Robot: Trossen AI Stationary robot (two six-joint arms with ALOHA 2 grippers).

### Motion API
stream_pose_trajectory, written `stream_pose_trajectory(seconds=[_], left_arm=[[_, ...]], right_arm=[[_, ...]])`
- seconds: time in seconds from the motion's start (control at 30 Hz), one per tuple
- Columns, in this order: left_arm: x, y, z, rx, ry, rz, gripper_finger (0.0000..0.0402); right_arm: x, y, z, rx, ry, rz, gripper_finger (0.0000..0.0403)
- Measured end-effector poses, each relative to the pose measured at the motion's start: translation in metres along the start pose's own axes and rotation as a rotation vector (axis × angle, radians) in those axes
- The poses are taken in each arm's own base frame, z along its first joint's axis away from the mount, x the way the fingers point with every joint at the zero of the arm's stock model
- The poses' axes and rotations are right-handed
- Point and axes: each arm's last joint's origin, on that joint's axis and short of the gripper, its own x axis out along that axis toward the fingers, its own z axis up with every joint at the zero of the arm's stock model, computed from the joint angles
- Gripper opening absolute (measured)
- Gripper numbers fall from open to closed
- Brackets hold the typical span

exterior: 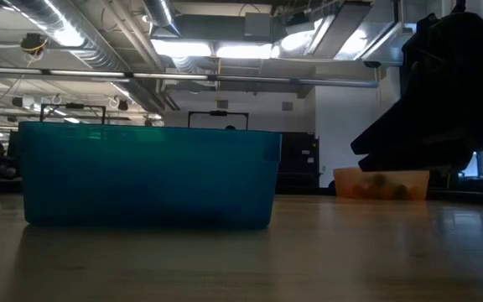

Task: Sort blocks by size
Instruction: Put the blue rectangular block into the blue bin

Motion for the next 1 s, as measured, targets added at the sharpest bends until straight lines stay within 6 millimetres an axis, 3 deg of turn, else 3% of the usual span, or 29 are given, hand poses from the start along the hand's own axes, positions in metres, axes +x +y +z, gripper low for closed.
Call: stream_pose_trajectory(seconds=[0.37, 0.6, 0.77, 1.0], left_arm=[[0.006, 0.007, -0.002, -0.003, 0.022, 0.022, 0.0202], [-0.011, 0.004, 0.0, -0.046, -0.015, -0.036, 0.0202], [-0.018, 0.015, -0.008, -0.131, 0.002, 0.046, 0.0202], [-0.002, 0.015, -0.01, -0.157, -0.011, -0.026, 0.0202]], right_arm=[[0.0, 0.0, 0.0, 0.0, 0.011, 0.007, 0.0234], [0.0, 0.0, 0.0, 0.0, 0.01, 0.007, 0.0234], [0.0, 0.0, 0.0, 0.0, 0.011, 0.007, 0.0234], [0.0, 0.0, 0.0, 0.0, 0.011, 0.007, 0.0234]])
